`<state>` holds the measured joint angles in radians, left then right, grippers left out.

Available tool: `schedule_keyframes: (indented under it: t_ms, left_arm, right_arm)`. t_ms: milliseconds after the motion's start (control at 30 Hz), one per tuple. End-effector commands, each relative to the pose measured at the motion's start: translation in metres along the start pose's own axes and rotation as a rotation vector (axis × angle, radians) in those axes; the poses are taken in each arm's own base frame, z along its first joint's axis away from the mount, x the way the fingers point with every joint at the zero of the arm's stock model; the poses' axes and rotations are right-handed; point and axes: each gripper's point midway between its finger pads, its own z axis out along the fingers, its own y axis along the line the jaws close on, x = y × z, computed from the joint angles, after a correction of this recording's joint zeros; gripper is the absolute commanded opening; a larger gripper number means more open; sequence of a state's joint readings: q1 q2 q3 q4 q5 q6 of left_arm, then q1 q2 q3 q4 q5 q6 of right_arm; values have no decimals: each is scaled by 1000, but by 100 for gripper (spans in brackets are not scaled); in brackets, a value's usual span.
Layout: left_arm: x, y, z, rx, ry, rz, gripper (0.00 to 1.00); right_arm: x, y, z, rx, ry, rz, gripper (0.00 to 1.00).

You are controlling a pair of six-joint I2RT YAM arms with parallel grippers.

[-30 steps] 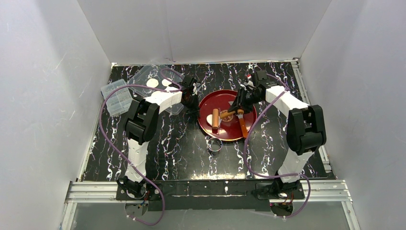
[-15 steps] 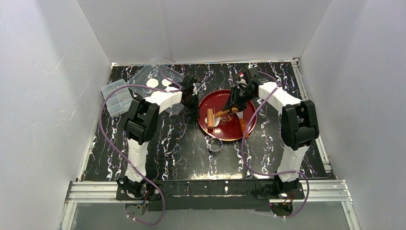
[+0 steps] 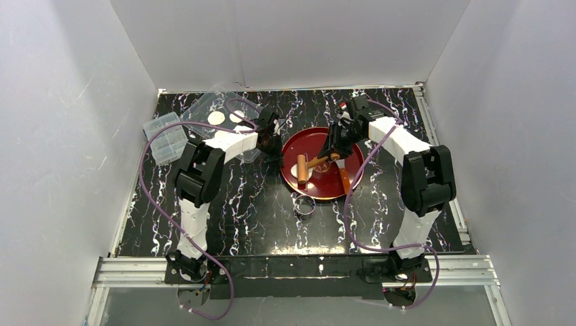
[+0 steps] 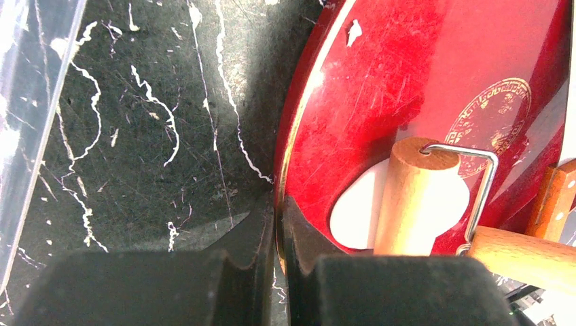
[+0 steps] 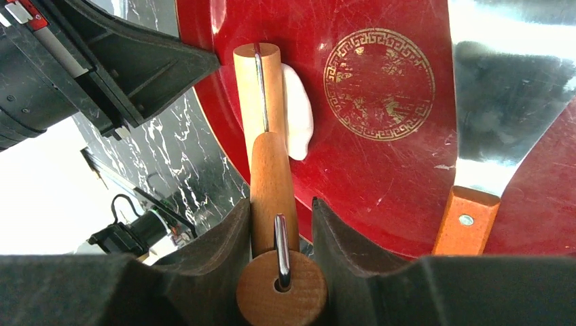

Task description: Roll out the dumpling wrappers from the dough

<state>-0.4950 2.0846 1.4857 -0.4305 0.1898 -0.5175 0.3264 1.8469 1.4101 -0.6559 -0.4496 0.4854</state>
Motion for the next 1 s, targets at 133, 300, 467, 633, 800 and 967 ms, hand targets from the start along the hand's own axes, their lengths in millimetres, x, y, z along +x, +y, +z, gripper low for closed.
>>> schedule_keyframes:
  t_ms: [133,300,467,633,800,967]
  left_arm:
    - [34,22,-8,-102,90,50,0]
    - [34,23,-7,-104,89,51,0]
    - [34,22,-7,-100,90,50,0]
    - [35,20,-6,-90,99,44,0]
    - [35,21,-6,-95,96,45,0]
    - [35,23,-6,-102,98,50,0]
  right_arm:
    - [41,-112,-4,396,85,4,1]
    - [51,-118,-2,390,107,24,1]
    - [29,-85,11,311,59,45,1]
    - [8,-56,21,259,52,46,1]
    - [8,-57,17,268,44,34,1]
    - [28,-94,1,339,74,67,1]
